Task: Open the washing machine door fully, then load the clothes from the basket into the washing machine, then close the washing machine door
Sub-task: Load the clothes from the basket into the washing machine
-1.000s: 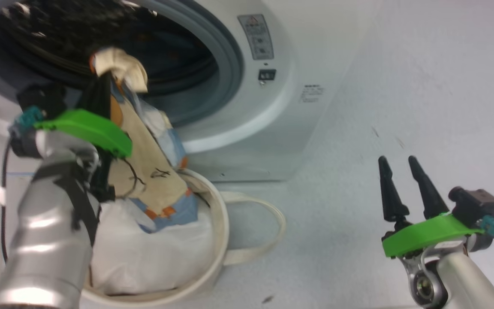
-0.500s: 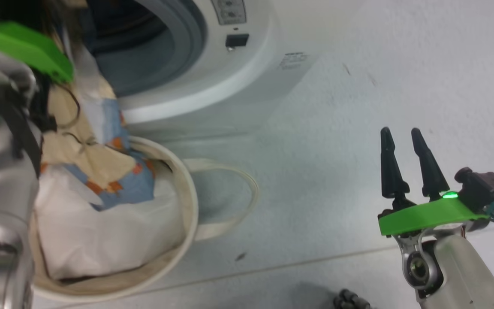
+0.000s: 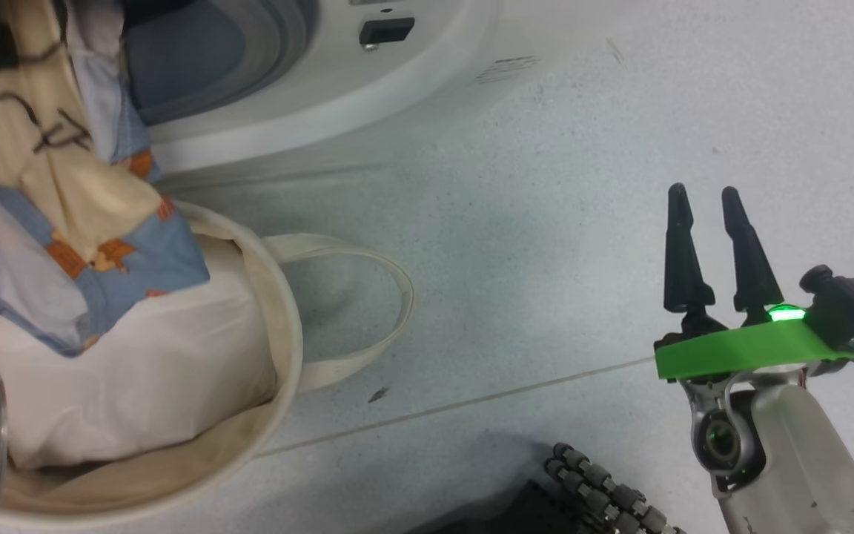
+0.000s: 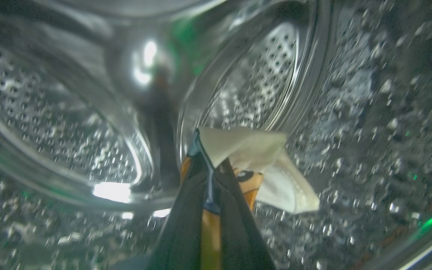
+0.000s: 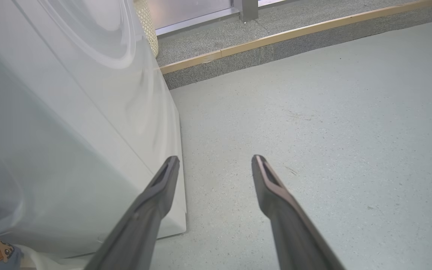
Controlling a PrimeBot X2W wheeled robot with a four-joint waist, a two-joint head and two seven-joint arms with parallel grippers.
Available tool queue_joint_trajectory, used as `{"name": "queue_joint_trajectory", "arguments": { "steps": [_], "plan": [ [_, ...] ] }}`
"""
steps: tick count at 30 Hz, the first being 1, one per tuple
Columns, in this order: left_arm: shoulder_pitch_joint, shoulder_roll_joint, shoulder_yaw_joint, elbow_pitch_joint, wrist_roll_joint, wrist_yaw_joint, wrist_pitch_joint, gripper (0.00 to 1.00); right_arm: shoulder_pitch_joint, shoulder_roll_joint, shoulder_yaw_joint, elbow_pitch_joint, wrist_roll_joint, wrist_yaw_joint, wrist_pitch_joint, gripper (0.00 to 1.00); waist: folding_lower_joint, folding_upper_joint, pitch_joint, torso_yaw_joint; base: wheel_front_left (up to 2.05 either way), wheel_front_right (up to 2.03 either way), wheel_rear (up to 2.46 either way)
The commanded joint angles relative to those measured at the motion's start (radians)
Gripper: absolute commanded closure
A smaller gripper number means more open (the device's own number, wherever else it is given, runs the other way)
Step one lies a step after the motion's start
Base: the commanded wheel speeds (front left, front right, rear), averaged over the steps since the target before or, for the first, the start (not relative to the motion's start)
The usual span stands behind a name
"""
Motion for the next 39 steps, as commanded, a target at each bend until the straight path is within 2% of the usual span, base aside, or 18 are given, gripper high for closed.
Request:
{"name": "queue_joint_trajectory", "arguments": {
  "steps": [1,3,6,11,17,18,19,22,25,34,39],
  "plan": [
    [-0.033,0.041,0.016,-0.062,0.015,0.006,-0.011,1.0,0.018,-0.003,0.007,-0.032,-0.009,0.001,-0.012,0.0,-0.0002,-0.0001,0.012,-0.006,0.01,0.01,0.01],
    [-0.016,0.04,0.031,-0.097,0.022,0.011,-0.011,1.0,0.014,0.001,0.008,-0.034,-0.012,0.001,-0.012,0.0,-0.0002,-0.0001,0.016,-0.005,0.03,0.03,0.03],
    [0.01,0.05,0.028,-0.063,0.048,0.014,-0.011,1.0,0.008,0.006,0.017,-0.035,-0.017,0.001,-0.012,0.0,-0.0002,-0.0001,0.014,-0.005,0.06,0.06,0.06],
    [-0.002,0.067,-0.036,0.168,0.098,-0.014,0.025,1.0,0.014,0.01,0.017,-0.033,-0.028,0.001,-0.012,0.0,-0.0002,-0.0001,0.002,0.0,0.04,0.04,0.04],
    [-0.053,0.053,-0.047,0.305,0.089,-0.023,0.073,1.0,0.009,0.01,0.025,-0.033,-0.033,0.001,-0.012,0.0,-0.0002,-0.0001,-0.011,0.003,0.0,0.0,0.0],
    [-0.053,0.048,-0.041,0.318,0.078,-0.023,0.083,0.36,0.008,0.009,0.028,-0.032,-0.034,0.001,-0.012,0.0,-0.0002,-0.0001,-0.016,0.004,0.0,0.0,0.0],
    [-0.051,0.044,-0.036,0.329,0.071,-0.023,0.097,0.0,0.007,0.008,0.03,-0.032,-0.033,0.001,-0.012,0.0,-0.0002,-0.0001,-0.02,0.005,0.0,0.0,0.0],
    [-0.036,0.033,-0.037,0.35,0.06,-0.019,0.15,0.0,0.008,0.0,0.031,-0.025,-0.034,0.001,-0.012,0.0,-0.0002,-0.0001,-0.038,0.017,0.0,0.0,0.0],
    [-0.019,0.024,-0.039,0.356,0.053,-0.024,0.158,0.0,0.006,-0.01,0.033,-0.021,-0.033,0.001,-0.012,0.0,-0.0002,-0.0001,-0.06,0.033,0.0,0.0,0.0],
    [0.059,-0.041,-0.01,0.35,-0.008,-0.043,0.012,0.0,-0.012,-0.048,0.065,0.002,-0.027,0.001,-0.012,0.0,-0.0002,-0.0001,-0.155,0.125,0.0,0.0,0.0],
    [0.167,-0.083,0.017,0.245,-0.045,-0.062,-0.01,0.0,-0.014,-0.074,0.086,0.023,-0.021,0.001,-0.012,0.0,-0.0002,-0.0001,-0.214,0.189,0.0,0.0,0.0]
  ]
}}
